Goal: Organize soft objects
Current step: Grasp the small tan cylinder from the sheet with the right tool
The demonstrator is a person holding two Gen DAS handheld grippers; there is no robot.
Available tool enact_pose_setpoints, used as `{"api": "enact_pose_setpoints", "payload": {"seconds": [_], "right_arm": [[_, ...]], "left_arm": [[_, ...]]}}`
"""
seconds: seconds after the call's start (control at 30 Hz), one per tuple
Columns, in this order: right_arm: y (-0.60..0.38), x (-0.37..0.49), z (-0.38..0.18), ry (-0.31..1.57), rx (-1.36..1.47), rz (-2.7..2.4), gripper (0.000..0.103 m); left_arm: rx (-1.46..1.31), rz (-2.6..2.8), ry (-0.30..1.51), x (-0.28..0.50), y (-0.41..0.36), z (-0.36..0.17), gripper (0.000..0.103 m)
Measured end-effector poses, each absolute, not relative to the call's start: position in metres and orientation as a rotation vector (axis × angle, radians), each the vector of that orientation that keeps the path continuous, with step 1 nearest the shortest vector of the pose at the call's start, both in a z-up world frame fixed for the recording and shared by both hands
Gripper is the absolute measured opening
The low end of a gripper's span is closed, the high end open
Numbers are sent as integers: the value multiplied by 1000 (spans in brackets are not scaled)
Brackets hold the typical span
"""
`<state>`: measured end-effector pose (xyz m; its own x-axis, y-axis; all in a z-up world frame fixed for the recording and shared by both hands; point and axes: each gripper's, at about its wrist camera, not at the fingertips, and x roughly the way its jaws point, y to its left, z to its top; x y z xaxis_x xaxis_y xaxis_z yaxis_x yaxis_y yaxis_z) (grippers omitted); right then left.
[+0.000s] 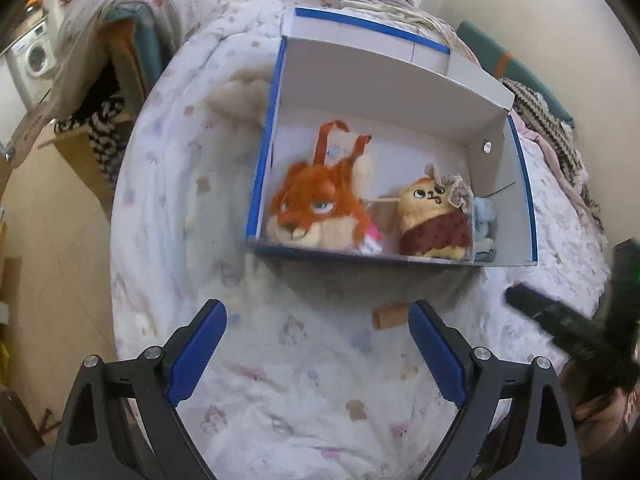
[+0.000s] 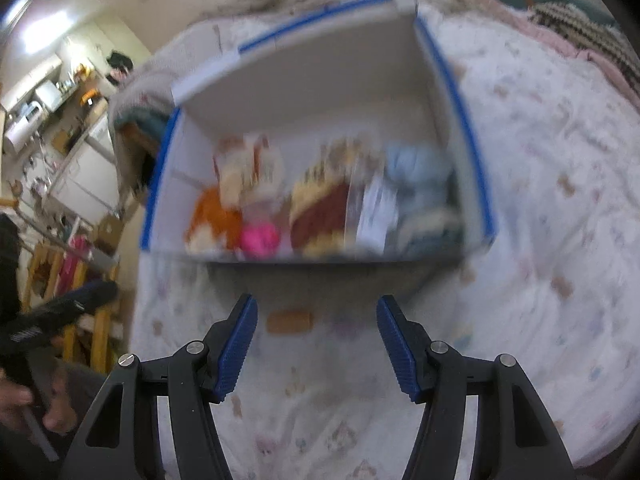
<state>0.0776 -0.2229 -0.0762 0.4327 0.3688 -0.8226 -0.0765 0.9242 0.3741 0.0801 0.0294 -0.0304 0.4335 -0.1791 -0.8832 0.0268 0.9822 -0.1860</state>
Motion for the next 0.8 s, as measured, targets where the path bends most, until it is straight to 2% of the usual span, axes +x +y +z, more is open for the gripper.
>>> {"api": "enact_pose_setpoints", "payload": {"seconds": [0.13,0.33,0.5,0.63,0.67,0.73,0.77,0.8], "right_arm": [[-204,79,-108,1172,257,277,66],[-165,95,-141,1235,207,301,66],[-139,101,-170,1259,197,301,65],[-126,106,-171,1221,141,294,64],[-126,107,-171,1215,137,286,52],[-124,108,-171,1213,118,285,44],[-123,108,-170,1210,107,291,32],[-121,107,-170,1211,92,300,24]], "left_arm": [[-93,-65,1099,72,35,-44,91],[-150,-39,1122,77,44,-55,91],[-181,-29,1132,80,48,-57,91],[-208,-38,1141,80,51,-58,91],[-223,-40,1142,81,53,-58,91],[-247,-42,1145,81,56,-58,91],[-255,-41,1149,82,57,-59,91],[-262,-42,1152,82,57,-59,91]]}}
